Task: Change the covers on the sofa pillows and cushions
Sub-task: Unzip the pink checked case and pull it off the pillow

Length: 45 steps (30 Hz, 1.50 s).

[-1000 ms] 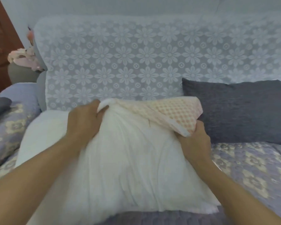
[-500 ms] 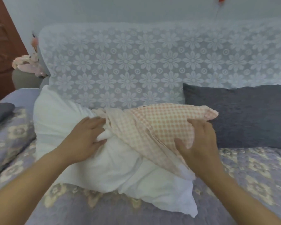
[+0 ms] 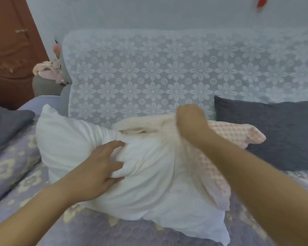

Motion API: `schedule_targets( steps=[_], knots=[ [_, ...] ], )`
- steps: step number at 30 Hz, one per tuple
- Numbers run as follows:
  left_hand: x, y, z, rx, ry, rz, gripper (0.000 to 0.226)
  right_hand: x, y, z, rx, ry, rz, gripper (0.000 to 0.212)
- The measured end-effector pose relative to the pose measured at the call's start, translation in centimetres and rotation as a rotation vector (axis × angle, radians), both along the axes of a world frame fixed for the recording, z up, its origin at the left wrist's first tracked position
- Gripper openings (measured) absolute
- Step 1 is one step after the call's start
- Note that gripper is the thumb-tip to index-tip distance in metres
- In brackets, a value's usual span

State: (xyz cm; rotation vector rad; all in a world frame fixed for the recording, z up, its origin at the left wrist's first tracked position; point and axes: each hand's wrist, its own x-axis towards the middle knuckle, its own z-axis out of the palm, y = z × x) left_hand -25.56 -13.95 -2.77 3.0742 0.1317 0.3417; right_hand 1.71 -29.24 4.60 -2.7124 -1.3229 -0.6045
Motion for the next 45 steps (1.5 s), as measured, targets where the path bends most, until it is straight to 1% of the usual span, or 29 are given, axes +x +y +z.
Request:
schedule_targets(
  steps=[1, 4, 5, 8, 10, 11, 12, 13, 14, 16, 18, 19, 21, 22, 24, 25, 27, 28, 29, 31, 33, 35, 37, 39, 41, 42, 43, 44, 45],
  knots=[
    [-0.5, 0.2, 0.1, -0.013, 0.006, -0.002, 0.024, 2.1, -0.9, 1.0, -0.001, -0.001, -0.104, 0.022],
    [-0.9, 0.5, 0.6, -0.08, 0.112, 0.04, 0.023, 7.3, -4.9, 2.0, 0.121, 0.021, -0.359, 0.018],
    [-0.7, 0.7, 1.0, -0.097, 0.169, 0.078, 0.025, 8.4, -6.4, 1.8, 0.167, 0.072, -0.44, 0.015],
    [1.1, -0.1, 3.5, -0.227, 0.343, 0.219, 0.059, 10.0, -10.6, 0.6, 0.33, 0.308, -0.611, 0.018],
    [3.3, -1.5, 5.4, -0.315, 0.327, 0.334, 0.072, 9.4, -11.4, -0.2, 0.435, 0.561, -0.547, 0.02],
    [4.7, -2.3, 5.9, -0.287, 0.298, 0.395, 0.074, 8.6, -11.2, -0.6, 0.475, 0.693, -0.477, 0.019],
    [6.4, -3.2, 6.3, -0.193, 0.263, 0.437, 0.074, 7.3, -10.9, -1.0, 0.478, 0.836, -0.402, 0.023],
    [8.2, -4.2, 6.3, -0.072, 0.221, 0.421, 0.074, 5.9, -10.5, -1.5, 0.507, 0.944, -0.292, 0.036],
    [9.9, -5.3, 6.1, 0.033, 0.195, 0.368, 0.074, 4.4, -10.4, -1.6, 0.416, 0.916, -0.198, 0.05],
    [12.8, -7.1, 5.0, 0.1, 0.157, 0.261, 0.065, 2.8, -10.8, -1.6, 0.4, 0.747, -0.139, 0.073],
    [14.5, -8.2, 3.9, 0.08, 0.121, 0.208, 0.056, 1.5, -11.8, -1.3, 0.379, 0.627, -0.106, 0.078],
    [14.8, -8.5, 3.3, 0.059, 0.102, 0.182, 0.056, 0.9, -12.4, -1.0, 0.312, 0.6, -0.097, 0.079],
    [14.7, -8.9, 2.1, 0.017, 0.129, 0.157, 0.064, 0.1, -12.9, -1.5, 0.113, 0.559, -0.111, 0.082],
    [14.6, -9.0, 1.6, 0.019, 0.167, 0.157, 0.07, -0.1, -12.9, -2.2, 0.06, 0.543, -0.13, 0.083],
    [14.2, -9.2, 0.5, 0.025, 0.228, 0.164, 0.082, -0.4, -12.6, -3.6, 0.053, 0.429, -0.172, 0.075],
    [14.1, -9.2, 0.0, 0.014, 0.228, 0.162, 0.084, -0.3, -12.3, -4.2, 0.072, 0.326, -0.183, 0.066],
    [13.7, -9.3, -0.4, -0.005, 0.18, 0.165, 0.083, 0.3, -11.9, -4.9, 0.138, 0.165, -0.151, 0.04],
    [13.4, -9.2, -0.2, -0.007, 0.148, 0.17, 0.081, 1.0, -11.9, -4.9, 0.169, 0.139, -0.134, 0.027],
    [13.0, -9.1, 0.0, -0.012, 0.116, 0.17, 0.077, 2.0, -12.1, -4.9, 0.197, 0.127, -0.142, 0.017],
    [11.9, -8.6, 0.7, -0.032, 0.078, 0.174, 0.067, 5.2, -13.4, -4.6, 0.287, 0.151, -0.286, 0.013],
    [10.4, -7.4, 1.7, -0.083, 0.07, 0.187, 0.056, 9.2, -16.4, -4.7, 0.411, 0.282, -0.489, 0.008],
    [9.5, -5.4, 2.7, -0.098, 0.059, 0.249, 0.048, 11.9, -19.8, -5.7, 0.445, 0.398, -0.655, 0.001],
    [9.6, -3.3, 3.8, -0.063, 0.046, 0.333, 0.04, 13.1, -23.0, -7.7, 0.414, 0.456, -0.803, 0.013],
    [10.9, -2.1, 4.7, -0.041, -0.025, 0.377, 0.033, 13.1, -25.2, -9.8, 0.347, 0.515, -0.918, 0.029],
    [13.0, -2.1, 4.5, 0.06, -0.105, 0.382, 0.036, 12.7, -26.2, -11.7, 0.159, 0.591, -1.013, 0.045],
    [14.2, -2.6, 4.2, 0.124, -0.117, 0.381, 0.041, 12.2, -26.1, -12.3, 0.062, 0.609, -1.05, 0.052],
    [15.3, -3.2, 3.7, 0.173, -0.107, 0.382, 0.044, 11.6, -25.7, -12.6, 0.031, 0.608, -1.043, 0.053],
    [16.2, -3.9, 2.7, 0.209, -0.086, 0.388, 0.048, 10.8, -24.7, -12.5, 0.082, 0.576, -0.978, 0.05],
    [16.8, -4.6, 1.8, 0.23, -0.067, 0.392, 0.053, 10.1, -23.6, -12.5, 0.198, 0.525, -0.846, 0.043]
  ],
)
